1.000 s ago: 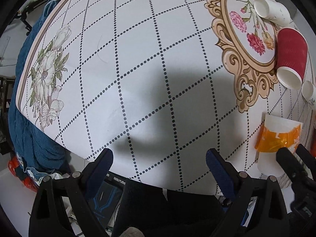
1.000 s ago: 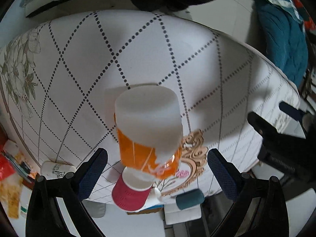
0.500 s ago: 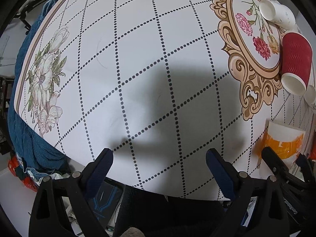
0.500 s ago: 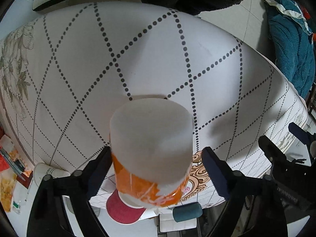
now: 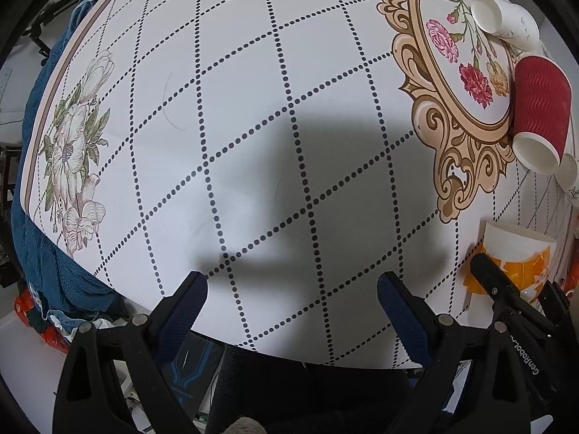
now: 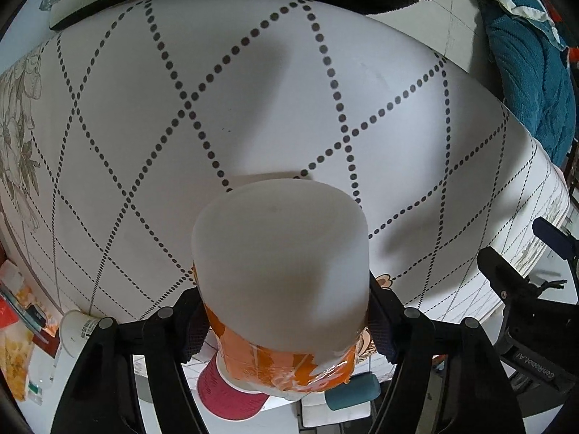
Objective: Flip cup upside down
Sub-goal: 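Rotate the held cup with the right tool so its bottom faces up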
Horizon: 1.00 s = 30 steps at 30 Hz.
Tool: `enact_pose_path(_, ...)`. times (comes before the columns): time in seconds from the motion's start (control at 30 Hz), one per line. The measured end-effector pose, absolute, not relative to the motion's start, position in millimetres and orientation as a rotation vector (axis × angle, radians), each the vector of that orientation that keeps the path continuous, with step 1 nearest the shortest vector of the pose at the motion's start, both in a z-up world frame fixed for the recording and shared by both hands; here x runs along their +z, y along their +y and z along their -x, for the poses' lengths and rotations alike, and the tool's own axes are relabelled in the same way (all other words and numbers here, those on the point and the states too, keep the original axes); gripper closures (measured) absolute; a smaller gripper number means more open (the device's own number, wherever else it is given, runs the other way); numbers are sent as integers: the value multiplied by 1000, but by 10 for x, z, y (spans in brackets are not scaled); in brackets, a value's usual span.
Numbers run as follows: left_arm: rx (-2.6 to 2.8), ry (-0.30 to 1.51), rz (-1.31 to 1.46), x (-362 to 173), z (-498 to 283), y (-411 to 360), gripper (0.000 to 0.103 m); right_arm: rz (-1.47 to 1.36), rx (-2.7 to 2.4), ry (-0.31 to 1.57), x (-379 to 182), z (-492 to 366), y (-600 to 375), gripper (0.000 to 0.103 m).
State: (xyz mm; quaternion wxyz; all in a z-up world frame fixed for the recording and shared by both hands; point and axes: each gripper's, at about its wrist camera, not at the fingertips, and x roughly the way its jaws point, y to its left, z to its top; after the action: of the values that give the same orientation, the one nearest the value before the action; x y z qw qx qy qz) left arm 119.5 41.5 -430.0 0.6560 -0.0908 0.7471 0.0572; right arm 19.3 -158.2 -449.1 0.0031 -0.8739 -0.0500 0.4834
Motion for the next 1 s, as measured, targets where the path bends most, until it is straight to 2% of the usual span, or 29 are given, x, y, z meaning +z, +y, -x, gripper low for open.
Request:
enact_pose_path(0.3, 135, 1694, 201, -4331, -1186, 461, 7, 2694, 1516, -80, -4425, -80, -1380, 29)
enact_pose_path(0.5, 139, 1693, 196, -4336, -1191, 541, 7, 2641, 1497, 39, -4387, -38, -1256, 29)
enact_pose_path(0.9, 149, 1679, 186, -4185, -1163, 768, 7, 2307, 1330, 702, -4272, -323, -754, 29)
enact_pose_path(1.0, 150, 1677, 184, -4146, -1168, 820, 7, 2146, 1246, 937, -4262, -492, -629, 29)
